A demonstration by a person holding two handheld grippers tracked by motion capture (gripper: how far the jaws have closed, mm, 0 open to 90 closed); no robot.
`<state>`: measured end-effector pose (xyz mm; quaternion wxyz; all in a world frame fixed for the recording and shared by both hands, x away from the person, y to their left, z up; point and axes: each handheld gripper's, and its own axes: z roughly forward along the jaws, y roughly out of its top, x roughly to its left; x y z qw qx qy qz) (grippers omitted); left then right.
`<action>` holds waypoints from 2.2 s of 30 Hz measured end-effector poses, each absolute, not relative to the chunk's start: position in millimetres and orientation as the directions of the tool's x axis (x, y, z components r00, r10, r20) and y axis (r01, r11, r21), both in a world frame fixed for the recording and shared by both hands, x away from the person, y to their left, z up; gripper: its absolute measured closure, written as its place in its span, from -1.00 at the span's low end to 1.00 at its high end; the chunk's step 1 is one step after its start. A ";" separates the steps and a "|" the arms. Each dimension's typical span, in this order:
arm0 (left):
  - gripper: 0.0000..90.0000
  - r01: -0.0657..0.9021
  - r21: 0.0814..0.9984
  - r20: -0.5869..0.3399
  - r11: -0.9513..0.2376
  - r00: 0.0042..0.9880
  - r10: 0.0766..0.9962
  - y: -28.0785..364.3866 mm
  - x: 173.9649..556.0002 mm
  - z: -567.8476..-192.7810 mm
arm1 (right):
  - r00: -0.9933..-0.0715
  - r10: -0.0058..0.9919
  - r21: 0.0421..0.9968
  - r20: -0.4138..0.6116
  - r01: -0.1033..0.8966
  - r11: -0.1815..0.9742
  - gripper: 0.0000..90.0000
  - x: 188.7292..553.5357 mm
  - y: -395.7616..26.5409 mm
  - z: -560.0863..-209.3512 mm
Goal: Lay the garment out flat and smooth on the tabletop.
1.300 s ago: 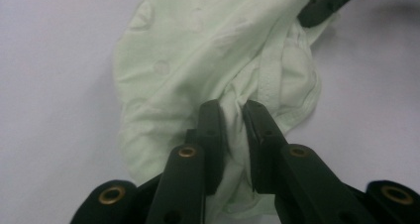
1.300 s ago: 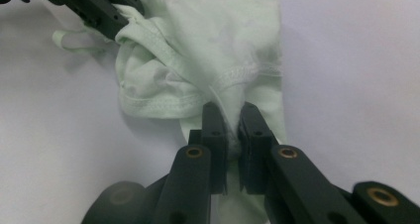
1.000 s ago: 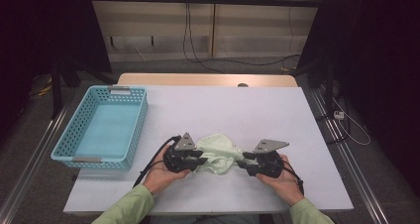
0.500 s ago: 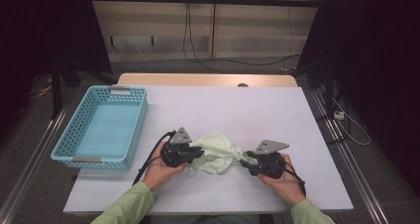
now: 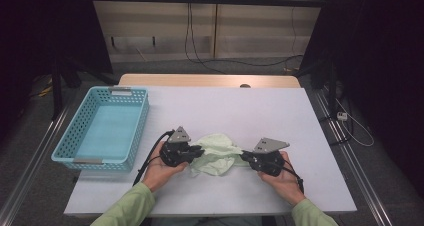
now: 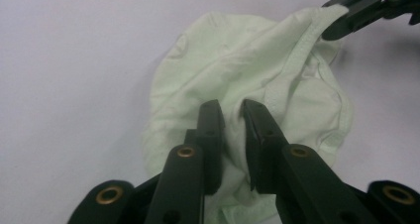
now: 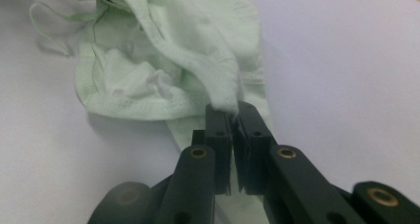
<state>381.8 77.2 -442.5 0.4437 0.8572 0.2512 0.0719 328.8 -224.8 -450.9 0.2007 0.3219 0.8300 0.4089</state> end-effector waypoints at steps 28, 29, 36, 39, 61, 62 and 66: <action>0.62 0.279 0.797 -0.040 -0.535 0.909 0.415 79.3 352.7 -434.9 | -0.670 0.740 0.849 -0.053 0.360 0.386 1.00 336.1 -235.2 -439.5; 0.62 0.278 0.792 -0.038 -0.544 0.911 0.410 76.7 351.1 -436.6 | -0.670 0.741 0.850 -0.052 0.360 0.385 1.00 336.4 -235.4 -439.7; 0.42 0.240 0.734 0.023 -0.635 0.926 0.376 59.2 346.5 -453.4 | -0.661 0.749 0.850 -0.049 0.365 0.379 1.00 337.4 -237.3 -439.3; 0.42 0.233 0.723 0.030 -0.651 0.930 0.366 54.3 348.2 -459.2 | -0.654 0.755 0.851 -0.048 0.369 0.374 1.00 339.0 -238.3 -439.2; 0.98 0.303 0.810 -0.098 -0.502 0.914 0.394 73.6 356.2 -429.4 | -0.644 0.765 0.871 -0.015 0.368 0.326 1.00 326.8 -251.3 -430.5; 0.98 0.306 0.815 -0.103 -0.493 0.913 0.396 74.4 356.7 -427.5 | -0.641 0.767 0.874 -0.014 0.366 0.321 1.00 325.7 -252.2 -428.8; 0.99 0.313 0.830 -0.121 -0.461 0.909 0.399 76.6 357.6 -420.5 | -0.635 0.772 0.884 -0.012 0.355 0.305 1.00 319.8 -253.8 -421.6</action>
